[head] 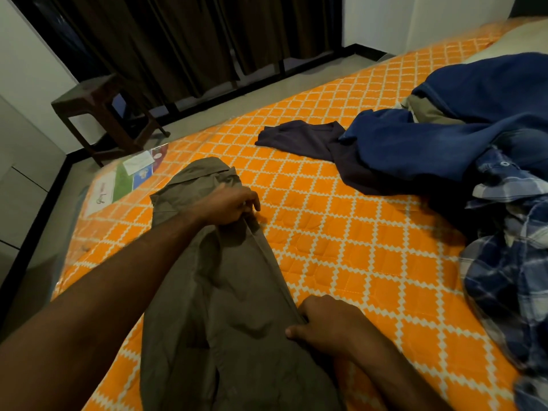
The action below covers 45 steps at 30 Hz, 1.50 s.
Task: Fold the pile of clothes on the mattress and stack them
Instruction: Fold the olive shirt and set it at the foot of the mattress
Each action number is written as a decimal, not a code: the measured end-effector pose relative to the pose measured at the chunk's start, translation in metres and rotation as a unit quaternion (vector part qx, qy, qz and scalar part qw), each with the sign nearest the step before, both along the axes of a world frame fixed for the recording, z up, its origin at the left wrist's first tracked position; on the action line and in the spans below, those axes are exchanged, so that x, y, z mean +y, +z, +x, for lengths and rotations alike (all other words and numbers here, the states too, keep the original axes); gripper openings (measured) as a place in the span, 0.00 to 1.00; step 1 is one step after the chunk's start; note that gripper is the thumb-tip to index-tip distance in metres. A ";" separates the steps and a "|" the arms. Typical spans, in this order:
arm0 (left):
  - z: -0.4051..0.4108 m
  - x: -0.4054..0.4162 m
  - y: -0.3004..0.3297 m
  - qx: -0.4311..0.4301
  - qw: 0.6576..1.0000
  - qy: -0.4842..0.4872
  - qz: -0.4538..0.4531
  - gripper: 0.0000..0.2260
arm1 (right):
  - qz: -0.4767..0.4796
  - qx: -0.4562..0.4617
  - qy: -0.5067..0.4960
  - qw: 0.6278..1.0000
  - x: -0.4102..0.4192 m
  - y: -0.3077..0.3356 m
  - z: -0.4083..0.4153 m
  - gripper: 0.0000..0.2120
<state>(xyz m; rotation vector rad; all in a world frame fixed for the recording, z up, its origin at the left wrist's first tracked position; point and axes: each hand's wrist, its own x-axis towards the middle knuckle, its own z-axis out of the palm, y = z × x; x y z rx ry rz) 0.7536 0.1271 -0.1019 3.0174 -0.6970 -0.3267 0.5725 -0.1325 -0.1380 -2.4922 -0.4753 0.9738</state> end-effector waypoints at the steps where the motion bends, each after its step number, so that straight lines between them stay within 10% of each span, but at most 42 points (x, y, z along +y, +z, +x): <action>1: -0.001 0.002 0.000 -0.013 1.000 0.001 -0.013 0.13 | 0.002 -0.003 0.001 1.000 0.000 -0.001 0.001 0.24; 12: -0.018 0.009 0.009 0.146 0.987 0.024 -0.059 0.15 | 0.001 -0.005 0.001 1.000 0.001 -0.008 0.002 0.23; 17: -0.031 0.023 -0.008 -0.114 0.992 0.040 0.041 0.14 | 0.008 0.008 -0.009 1.000 0.000 -0.016 0.007 0.23; 21: -0.070 0.015 -0.018 -0.215 0.956 0.183 -0.080 0.21 | 0.044 0.016 -0.031 0.998 -0.003 -0.013 0.009 0.20; 31: -0.251 0.013 -0.068 -0.040 0.961 0.271 -0.051 0.47 | 0.010 -0.086 -0.122 0.989 -0.021 -0.004 -0.086 0.18; 36: -0.255 0.012 -0.053 0.009 0.946 0.322 -0.038 0.36 | 0.003 -0.104 -0.163 0.981 -0.028 0.009 -0.109 0.16; 45: -0.363 -0.062 -0.024 -0.065 0.993 -0.025 -0.093 0.26 | 0.104 0.085 -0.197 0.971 -0.058 0.023 -0.149 0.15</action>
